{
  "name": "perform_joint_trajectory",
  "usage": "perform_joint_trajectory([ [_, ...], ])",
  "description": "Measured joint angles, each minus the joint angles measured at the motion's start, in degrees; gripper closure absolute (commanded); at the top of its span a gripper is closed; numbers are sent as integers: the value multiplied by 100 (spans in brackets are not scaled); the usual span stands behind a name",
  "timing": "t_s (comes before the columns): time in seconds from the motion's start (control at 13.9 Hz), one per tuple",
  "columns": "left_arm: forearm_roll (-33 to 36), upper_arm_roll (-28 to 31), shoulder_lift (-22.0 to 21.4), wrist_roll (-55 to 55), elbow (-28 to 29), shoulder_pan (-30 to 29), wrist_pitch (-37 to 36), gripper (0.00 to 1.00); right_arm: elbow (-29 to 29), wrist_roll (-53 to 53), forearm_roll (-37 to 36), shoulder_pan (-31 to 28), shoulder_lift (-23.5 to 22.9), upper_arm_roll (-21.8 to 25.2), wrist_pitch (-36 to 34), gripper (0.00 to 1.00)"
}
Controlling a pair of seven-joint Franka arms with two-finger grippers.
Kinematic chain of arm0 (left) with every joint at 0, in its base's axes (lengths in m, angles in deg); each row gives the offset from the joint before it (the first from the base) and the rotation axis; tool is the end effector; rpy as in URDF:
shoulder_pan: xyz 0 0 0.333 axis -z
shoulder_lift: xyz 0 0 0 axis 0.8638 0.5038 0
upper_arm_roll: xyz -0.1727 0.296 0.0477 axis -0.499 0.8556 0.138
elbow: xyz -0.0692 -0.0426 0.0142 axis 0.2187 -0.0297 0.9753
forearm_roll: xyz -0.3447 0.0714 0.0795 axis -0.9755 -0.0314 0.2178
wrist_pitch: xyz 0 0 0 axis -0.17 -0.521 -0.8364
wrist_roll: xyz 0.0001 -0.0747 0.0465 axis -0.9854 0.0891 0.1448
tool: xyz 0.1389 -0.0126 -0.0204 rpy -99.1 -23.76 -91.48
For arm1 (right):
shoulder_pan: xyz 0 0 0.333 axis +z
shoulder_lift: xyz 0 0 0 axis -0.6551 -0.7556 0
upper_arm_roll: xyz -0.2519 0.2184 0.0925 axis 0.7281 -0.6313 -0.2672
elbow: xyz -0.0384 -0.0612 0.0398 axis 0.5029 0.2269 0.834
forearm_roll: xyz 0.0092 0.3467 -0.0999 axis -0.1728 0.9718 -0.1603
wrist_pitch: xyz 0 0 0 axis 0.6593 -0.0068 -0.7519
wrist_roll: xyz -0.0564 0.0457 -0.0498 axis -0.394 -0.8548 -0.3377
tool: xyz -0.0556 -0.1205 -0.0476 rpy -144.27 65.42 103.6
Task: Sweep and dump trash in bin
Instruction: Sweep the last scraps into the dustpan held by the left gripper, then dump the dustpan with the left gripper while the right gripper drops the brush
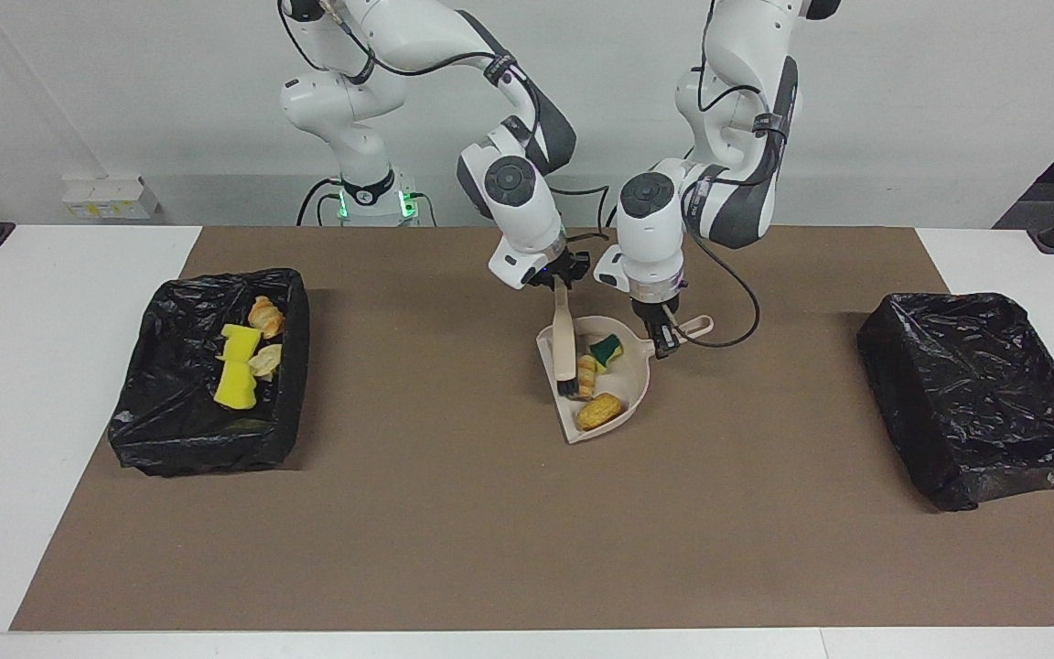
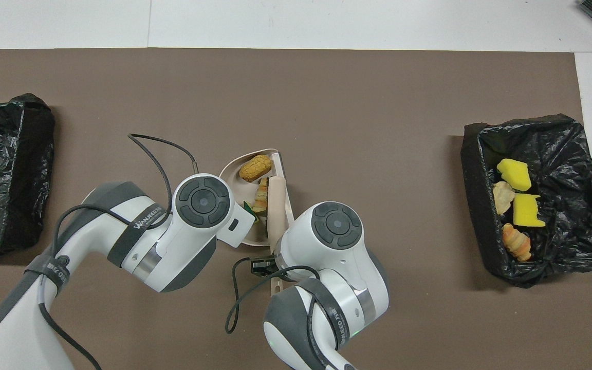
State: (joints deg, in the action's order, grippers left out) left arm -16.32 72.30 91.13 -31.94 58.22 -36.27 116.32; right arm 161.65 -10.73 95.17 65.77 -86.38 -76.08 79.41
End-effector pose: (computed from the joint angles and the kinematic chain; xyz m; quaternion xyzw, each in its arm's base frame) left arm 0.4767 -0.2640 0.3672 -0.7543 0.6471 0.0373 0.1049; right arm 0.4118 0.3846 0.3692 -0.9822 -0.0009 0.1274 0.1384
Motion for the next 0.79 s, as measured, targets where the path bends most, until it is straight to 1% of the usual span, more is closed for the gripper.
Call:
perform_joint_trajectory([
  [0.22,0,29,25,-756,40,-224,418,100,-86,-177,0,-159,68,55,-229,100],
  [0.36,0,40,57,-1279,48,-474,566,100,-135,-434,-58,-454,259,86,-557,100],
  [0.58,1,54,38,-2028,23,-915,677,100,-247,-580,-458,-889,648,101,-1084,100],
  [0.65,1,61,15,-2221,-2,-1084,689,100,-324,-580,-556,-963,727,101,-1275,100],
  [0.79,0,70,-52,-2831,-132,-1524,707,100,-389,-569,-609,-932,800,81,-1446,100],
])
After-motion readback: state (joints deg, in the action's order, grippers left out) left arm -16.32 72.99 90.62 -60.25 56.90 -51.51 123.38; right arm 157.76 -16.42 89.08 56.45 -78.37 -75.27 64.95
